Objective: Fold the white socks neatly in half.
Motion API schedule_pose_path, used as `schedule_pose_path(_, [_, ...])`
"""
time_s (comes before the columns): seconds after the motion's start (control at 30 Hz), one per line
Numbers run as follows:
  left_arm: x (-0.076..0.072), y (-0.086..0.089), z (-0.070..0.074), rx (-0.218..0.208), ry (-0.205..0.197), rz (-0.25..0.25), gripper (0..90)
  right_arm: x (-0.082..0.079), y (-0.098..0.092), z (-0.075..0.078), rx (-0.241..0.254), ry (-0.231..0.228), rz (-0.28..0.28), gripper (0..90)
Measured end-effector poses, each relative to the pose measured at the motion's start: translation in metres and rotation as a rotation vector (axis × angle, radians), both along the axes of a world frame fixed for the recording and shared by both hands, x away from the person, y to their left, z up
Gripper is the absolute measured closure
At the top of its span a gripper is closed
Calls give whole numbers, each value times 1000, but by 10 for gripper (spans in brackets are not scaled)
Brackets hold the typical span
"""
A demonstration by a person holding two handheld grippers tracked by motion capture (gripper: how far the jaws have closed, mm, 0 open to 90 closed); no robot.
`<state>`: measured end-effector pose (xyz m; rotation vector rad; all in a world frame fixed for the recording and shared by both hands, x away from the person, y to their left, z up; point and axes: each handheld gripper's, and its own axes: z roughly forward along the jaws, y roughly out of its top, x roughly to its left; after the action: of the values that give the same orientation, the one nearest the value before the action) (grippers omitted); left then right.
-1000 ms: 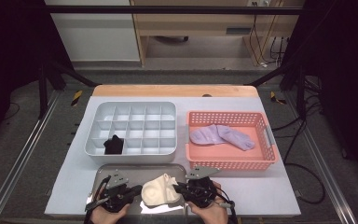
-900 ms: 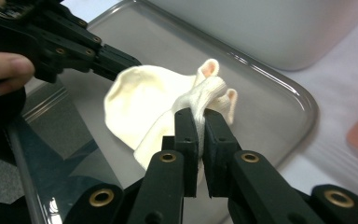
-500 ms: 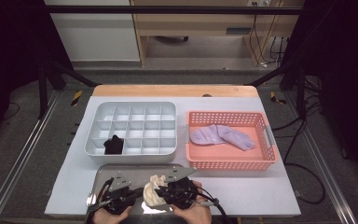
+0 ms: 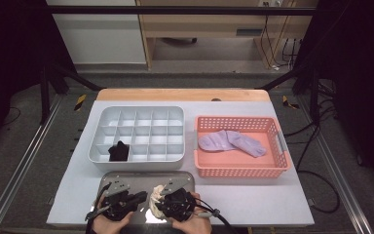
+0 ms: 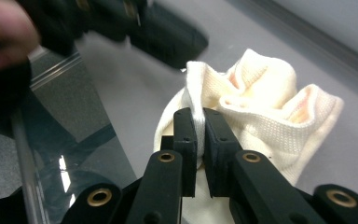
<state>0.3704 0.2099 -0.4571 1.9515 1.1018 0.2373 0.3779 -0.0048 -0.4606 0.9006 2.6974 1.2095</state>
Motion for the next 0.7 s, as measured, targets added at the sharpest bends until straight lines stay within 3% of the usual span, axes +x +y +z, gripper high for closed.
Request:
schedule_pose_path(0.07, [1,1,7,-32,-20,10,793,0,2,-4,-9,-12,2,846])
schedule_pose_path(0.17, [3,-3,12,-46,-40,14,720,-2,3,-5,-7,-24,-1,836])
schedule_pose_path(0.3, [5,-17,9,-21,-41,0,613,-4,0,-7,14,-28,-5,800])
schedule_pose_path(0.33, [6,-22,6,8,-34,-1,603,-4,-2,-6,33,-27,-2,754])
schedule_pose_path(0.47, [7,-25,0,46,-19,2,589,-7,-6,-3,49,-33,-2,691])
schedule_pose_path(0.53, [6,-22,-3,54,-14,9,589,-9,-13,3,89,-35,-6,675])
schedule_pose_path(0.7, [5,-20,-5,50,-9,5,588,-12,-25,9,111,-51,-32,658])
